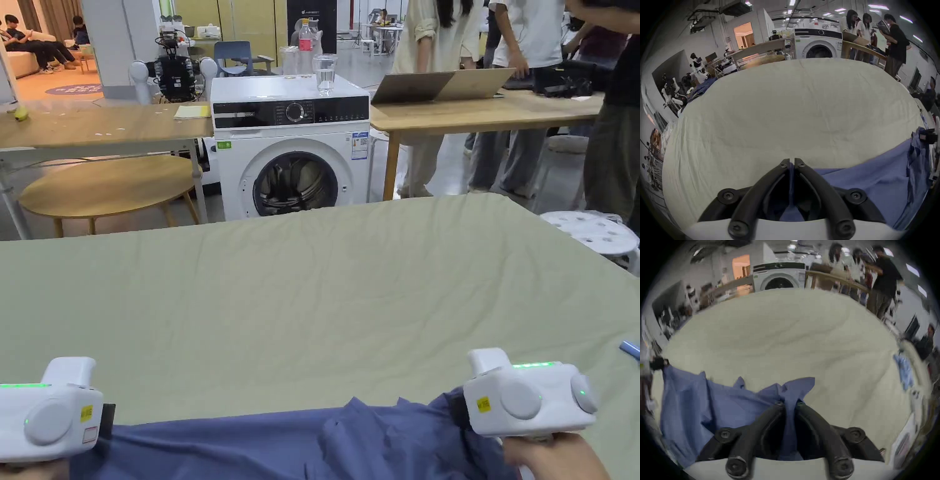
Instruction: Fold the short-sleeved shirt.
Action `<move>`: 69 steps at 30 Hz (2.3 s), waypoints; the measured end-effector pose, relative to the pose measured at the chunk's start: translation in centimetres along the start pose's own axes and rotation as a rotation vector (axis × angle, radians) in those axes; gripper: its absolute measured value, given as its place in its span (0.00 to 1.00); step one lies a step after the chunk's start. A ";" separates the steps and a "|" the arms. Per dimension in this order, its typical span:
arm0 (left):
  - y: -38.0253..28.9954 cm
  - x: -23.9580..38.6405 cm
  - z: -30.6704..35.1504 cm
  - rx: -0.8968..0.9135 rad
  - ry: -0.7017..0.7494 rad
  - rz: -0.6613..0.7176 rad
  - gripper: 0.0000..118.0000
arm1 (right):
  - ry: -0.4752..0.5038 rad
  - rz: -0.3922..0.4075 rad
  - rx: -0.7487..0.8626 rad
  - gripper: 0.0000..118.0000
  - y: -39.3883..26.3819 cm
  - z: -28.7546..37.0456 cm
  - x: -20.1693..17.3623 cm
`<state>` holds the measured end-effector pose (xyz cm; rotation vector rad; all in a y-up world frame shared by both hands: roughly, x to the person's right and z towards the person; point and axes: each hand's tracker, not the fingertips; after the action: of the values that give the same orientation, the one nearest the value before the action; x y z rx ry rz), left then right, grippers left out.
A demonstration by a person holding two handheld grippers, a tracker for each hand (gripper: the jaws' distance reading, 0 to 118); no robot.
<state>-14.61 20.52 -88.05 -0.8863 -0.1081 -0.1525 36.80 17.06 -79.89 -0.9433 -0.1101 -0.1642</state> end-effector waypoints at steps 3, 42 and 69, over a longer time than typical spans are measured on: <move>0.4 -0.2 2.4 0.048 0.010 -0.027 0.00 | 0.030 -0.001 0.069 0.04 0.5 3.1 0.2; 21.7 -10.9 37.7 0.747 0.368 0.026 0.00 | 0.049 0.142 0.908 0.03 27.3 39.0 -14.3; 7.4 -9.1 32.4 0.726 0.175 0.124 0.00 | 0.097 0.117 0.855 0.03 15.1 35.1 -9.5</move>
<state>-23.22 51.08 -74.78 -0.1527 0.0564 -0.0646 29.54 55.17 -73.00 -0.0872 -0.0267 -0.0412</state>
